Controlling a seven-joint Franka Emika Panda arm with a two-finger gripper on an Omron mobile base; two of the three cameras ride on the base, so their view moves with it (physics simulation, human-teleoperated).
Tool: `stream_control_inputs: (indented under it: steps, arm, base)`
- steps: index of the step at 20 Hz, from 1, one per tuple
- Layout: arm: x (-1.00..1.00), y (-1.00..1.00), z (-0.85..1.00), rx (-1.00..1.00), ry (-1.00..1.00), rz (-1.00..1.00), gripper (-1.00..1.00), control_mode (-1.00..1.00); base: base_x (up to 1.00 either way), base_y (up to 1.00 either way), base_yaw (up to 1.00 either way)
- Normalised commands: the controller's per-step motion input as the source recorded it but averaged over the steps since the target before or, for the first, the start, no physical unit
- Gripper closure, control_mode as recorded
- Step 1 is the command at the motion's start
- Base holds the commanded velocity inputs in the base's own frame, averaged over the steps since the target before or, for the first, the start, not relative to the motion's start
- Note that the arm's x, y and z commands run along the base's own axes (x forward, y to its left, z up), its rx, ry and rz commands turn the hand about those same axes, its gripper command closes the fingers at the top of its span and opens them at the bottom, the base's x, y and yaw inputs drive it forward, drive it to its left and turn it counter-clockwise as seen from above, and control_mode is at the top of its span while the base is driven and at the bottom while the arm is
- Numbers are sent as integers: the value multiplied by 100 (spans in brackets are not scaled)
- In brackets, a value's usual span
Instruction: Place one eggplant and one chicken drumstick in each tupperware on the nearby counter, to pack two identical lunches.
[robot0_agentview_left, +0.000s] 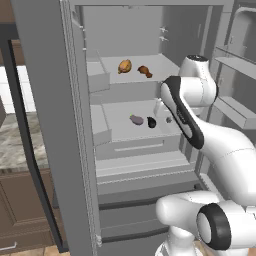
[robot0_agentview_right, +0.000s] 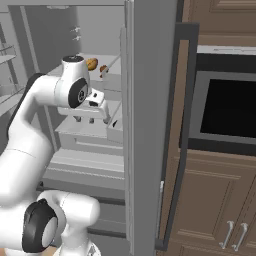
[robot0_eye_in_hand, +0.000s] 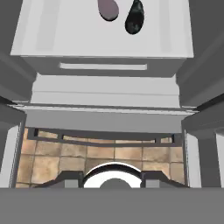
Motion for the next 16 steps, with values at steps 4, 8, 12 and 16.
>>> stream_control_inputs:
  steps: [4, 8, 12, 16]
  arm:
    - [-29, -16, 24, 0, -18, -1, -100, -100]
    - [-16, 0, 26, 0, -31, 0, -100, -100]
    - [0, 2, 16, 0, -23, 0, -100, -100]
    - [0, 7, 44, 0, -20, 0, -100, -100]
  base:
    - [0, 0, 0]
    - [0, 0, 0]
    - [0, 0, 0]
    - [0, 0, 0]
